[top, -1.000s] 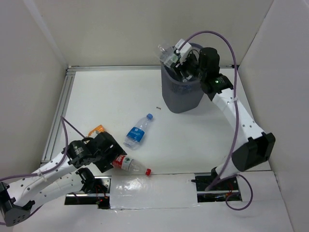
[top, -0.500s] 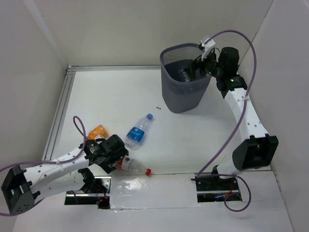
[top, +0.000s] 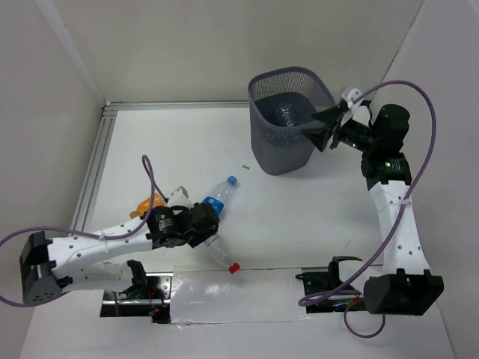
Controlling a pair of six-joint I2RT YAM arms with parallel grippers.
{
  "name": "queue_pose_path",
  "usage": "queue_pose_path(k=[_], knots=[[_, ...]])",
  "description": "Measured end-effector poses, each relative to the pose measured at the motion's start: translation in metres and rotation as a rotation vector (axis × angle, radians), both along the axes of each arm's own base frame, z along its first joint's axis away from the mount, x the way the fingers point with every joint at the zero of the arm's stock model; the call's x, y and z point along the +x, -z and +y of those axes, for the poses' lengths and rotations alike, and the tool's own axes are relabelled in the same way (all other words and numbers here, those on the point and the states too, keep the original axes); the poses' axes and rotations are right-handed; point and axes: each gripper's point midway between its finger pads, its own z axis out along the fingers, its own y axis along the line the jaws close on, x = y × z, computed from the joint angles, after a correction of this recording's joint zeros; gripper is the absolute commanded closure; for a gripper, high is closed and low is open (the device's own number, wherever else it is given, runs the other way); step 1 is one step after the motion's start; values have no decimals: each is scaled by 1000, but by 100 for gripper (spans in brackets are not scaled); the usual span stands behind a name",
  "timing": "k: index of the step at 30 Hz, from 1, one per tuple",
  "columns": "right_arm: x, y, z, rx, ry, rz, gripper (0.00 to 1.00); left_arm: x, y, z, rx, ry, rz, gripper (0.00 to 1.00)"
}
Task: Put the plastic bottles in the bin
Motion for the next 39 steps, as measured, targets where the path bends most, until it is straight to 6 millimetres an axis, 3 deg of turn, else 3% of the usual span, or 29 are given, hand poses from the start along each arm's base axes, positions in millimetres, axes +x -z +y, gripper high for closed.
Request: queue_pose_path(k=[1,3,6,8,12,14,19,20,22,23,24,27,28,29,30,32,34,37,39], knots=[[-5,3,-2,-7,-7,-7,73,3,-22,-9,-28,38,-53,100],[-16,8,-5,-12,-19,-11,100,8,-72,-27,-82,140,-171,100],[-30,14,-8,-34,-33,-31,100,26,-153,-50,-181,256,-403,100],[-36,22,-14,-56,-27,-37,100,50,-196,-52,-201,267,-539,100],[-52,46,-24,-102,-16,-17,100,136,-278,-44,-188,166,-809,99],[-63,59,-25,-131,-24,-8,100,182,-307,-49,-173,126,-907,99],[-88,86,-19,-190,-75,7,100,297,-373,-89,-224,84,-1074,97],[-92,90,-19,-196,-82,15,100,322,-378,-98,-241,76,-1102,97],[-97,99,-18,-203,-94,31,100,344,-373,-105,-236,70,-1102,92],[-101,105,-17,-205,-98,41,98,357,-375,-110,-241,60,-1122,86],[-104,110,-17,-204,-100,52,92,370,-374,-114,-237,52,-1136,72],[-111,116,-16,-203,-101,67,59,394,-356,-127,-180,47,-1161,45],[-112,115,-16,-209,-104,55,29,400,-344,-132,-152,56,-1156,14],[-112,115,-16,-209,-104,55,28,404,-331,-136,-124,68,-1144,14],[-113,115,-16,-207,-105,58,15,408,-319,-141,-95,86,-1133,8],[-112,118,-16,-215,-107,51,5,413,-300,-150,-56,115,-1116,0],[-112,122,-16,-225,-111,46,0,416,-285,-156,-26,144,-1103,0],[-112,133,-15,-232,-133,39,0,414,-286,-161,-15,176,-1114,0],[-112,142,-12,-232,-179,27,0,410,-303,-161,-23,190,-1155,0]])
